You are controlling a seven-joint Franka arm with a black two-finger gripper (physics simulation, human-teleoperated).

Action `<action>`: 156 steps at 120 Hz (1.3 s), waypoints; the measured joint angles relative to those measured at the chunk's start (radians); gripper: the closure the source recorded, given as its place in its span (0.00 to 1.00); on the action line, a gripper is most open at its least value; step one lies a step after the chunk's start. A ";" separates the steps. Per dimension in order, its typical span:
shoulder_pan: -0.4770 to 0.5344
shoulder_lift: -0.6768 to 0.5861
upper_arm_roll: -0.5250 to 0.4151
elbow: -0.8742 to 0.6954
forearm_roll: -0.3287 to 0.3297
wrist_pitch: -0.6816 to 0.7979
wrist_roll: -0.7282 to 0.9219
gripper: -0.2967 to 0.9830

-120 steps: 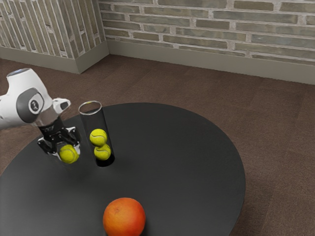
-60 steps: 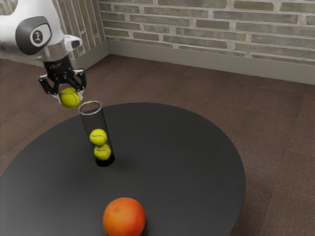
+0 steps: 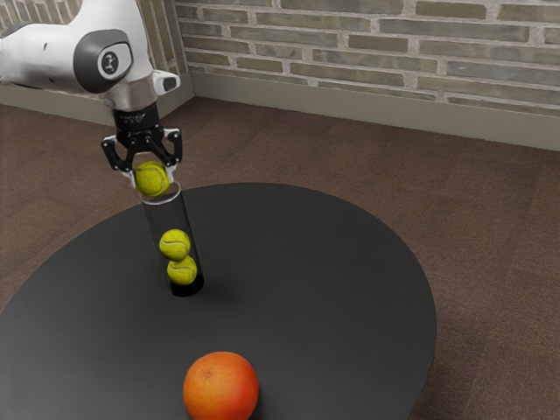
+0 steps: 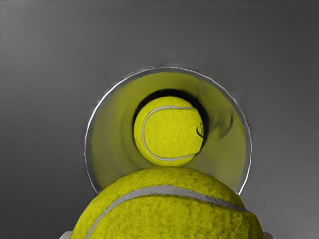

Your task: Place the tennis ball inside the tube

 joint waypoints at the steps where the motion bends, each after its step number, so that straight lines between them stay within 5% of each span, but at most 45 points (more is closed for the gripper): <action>1: 0.001 0.003 0.000 0.003 0.000 0.000 -0.001 0.51; 72: 0.019 0.120 0.040 0.116 -0.043 -0.003 -0.006 0.51; 116: 0.014 0.030 0.040 0.095 -0.080 -0.004 0.005 0.29; 156: -0.080 -0.198 0.019 0.051 0.072 -0.050 0.148 0.25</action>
